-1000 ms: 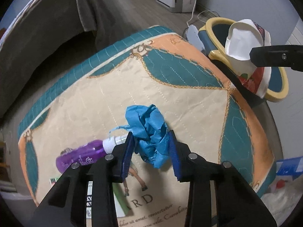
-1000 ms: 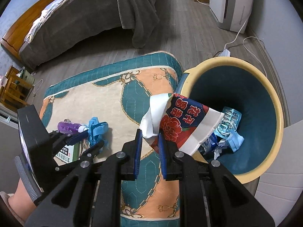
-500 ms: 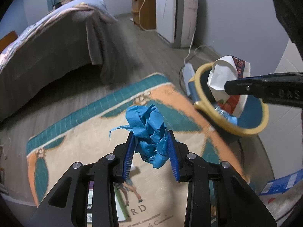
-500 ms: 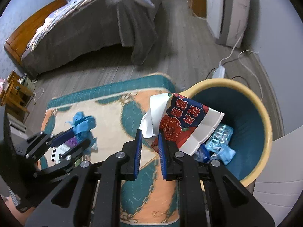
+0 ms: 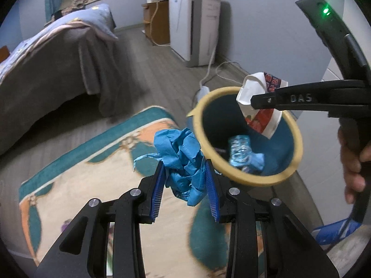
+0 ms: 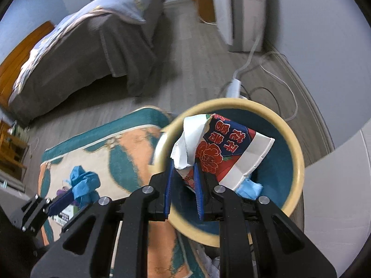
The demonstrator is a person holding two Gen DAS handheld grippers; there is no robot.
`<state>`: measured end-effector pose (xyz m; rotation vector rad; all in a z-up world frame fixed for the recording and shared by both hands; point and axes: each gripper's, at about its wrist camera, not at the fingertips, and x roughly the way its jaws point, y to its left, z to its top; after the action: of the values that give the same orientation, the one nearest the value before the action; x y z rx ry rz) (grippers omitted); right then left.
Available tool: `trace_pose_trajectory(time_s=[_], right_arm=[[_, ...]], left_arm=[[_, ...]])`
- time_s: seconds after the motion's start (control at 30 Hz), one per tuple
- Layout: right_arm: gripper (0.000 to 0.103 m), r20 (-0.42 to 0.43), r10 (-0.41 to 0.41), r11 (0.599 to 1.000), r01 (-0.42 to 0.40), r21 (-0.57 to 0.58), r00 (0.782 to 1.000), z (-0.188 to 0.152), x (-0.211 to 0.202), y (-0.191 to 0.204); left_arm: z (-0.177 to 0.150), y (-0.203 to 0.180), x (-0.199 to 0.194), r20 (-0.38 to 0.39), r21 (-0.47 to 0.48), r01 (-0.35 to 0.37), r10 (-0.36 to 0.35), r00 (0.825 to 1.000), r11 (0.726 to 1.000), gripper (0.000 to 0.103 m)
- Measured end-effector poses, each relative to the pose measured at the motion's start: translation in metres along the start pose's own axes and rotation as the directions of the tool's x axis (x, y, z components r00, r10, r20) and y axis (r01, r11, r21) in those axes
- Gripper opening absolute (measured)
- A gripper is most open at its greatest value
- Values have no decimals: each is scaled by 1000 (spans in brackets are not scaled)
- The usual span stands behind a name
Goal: Collect trash
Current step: 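Drop the wrapper into the bin with the right gripper while the left drops the blue glove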
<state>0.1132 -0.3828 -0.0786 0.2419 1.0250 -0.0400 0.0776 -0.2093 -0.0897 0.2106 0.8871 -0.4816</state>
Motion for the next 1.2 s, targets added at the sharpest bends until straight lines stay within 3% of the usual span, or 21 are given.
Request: trace_pose_trajectory(time_s=[0.33, 0.53, 0.67, 0.73, 0.77, 0.83, 0.9, 0.93, 1.03, 1.07, 1.2], right_arm=[[16, -48, -31, 988, 38, 149, 998, -4, 20, -49], [17, -14, -32, 985, 34, 167, 999, -2, 14, -51], [17, 17, -60, 983, 56, 174, 998, 0, 7, -53], [18, 28, -76, 980, 70, 185, 997, 2, 5, -55], [18, 32, -83, 978, 75, 194, 996, 3, 4, -56], [25, 32, -100, 975, 91, 205, 994, 3, 3, -59], [45, 24, -109, 973, 101, 207, 994, 3, 3, -58], [48, 18, -111, 973, 104, 205, 994, 3, 3, -56], [59, 16, -111, 973, 105, 207, 994, 3, 1, -47], [67, 20, -103, 974, 97, 204, 994, 3, -1, -41], [85, 37, -109, 982, 102, 157, 993, 5, -8, -18]], left_arm=[[18, -37, 31, -42, 74, 56, -53, 998, 996, 36], [31, -42, 52, -63, 78, 41, -37, 997, 996, 36], [40, -43, 52, -25, 92, 40, -37, 999, 995, 36], [45, -42, 48, 9, 88, 51, -52, 999, 995, 42], [46, -41, 46, 18, 86, 50, -52, 999, 995, 52], [47, -39, 44, 36, 82, 40, -44, 998, 996, 66], [46, -36, 42, 42, 90, 31, -35, 999, 995, 72], [45, -33, 41, 39, 92, 20, -24, 999, 996, 77], [42, -23, 33, 38, 81, -4, 1, 999, 997, 83], [41, -19, 29, 38, 75, -15, 12, 999, 997, 88], [34, 10, 5, 58, 31, -53, 51, 997, 998, 92]])
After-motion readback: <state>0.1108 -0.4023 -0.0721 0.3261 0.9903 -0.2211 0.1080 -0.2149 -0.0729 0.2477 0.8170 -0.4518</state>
